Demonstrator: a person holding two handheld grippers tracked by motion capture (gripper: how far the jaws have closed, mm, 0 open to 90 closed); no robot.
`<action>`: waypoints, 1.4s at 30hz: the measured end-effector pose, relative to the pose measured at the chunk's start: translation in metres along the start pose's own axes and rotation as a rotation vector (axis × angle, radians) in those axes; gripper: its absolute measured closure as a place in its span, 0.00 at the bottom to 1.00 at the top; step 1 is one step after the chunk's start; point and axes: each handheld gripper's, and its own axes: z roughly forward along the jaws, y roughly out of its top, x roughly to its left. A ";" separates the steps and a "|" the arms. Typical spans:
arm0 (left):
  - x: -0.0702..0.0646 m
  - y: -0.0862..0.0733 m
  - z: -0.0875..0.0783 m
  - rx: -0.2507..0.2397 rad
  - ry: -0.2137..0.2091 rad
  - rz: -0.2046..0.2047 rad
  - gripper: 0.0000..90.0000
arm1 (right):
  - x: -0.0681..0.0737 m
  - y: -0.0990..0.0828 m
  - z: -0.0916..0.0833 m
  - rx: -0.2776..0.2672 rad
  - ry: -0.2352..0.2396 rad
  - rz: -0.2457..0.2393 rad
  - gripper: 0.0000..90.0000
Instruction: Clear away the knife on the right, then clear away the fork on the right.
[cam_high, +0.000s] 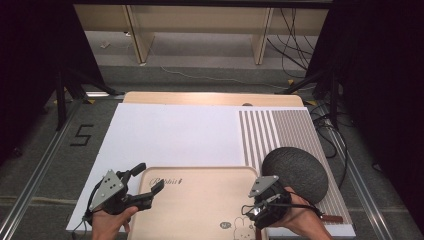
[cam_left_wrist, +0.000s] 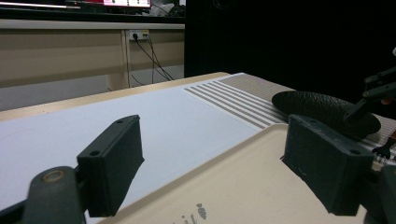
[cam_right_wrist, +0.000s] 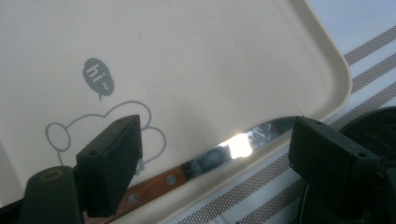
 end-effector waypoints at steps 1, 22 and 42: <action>0.000 0.000 0.000 0.001 0.000 0.000 0.21 | 0.000 -0.001 -0.002 0.000 -0.002 0.008 0.20; 0.000 0.000 -0.001 0.007 -0.001 -0.005 0.21 | -0.013 -0.026 -0.020 -0.009 -0.027 0.052 0.20; 0.000 -0.001 -0.002 0.013 -0.004 0.003 0.20 | -0.024 -0.047 -0.035 0.039 -0.063 0.064 0.19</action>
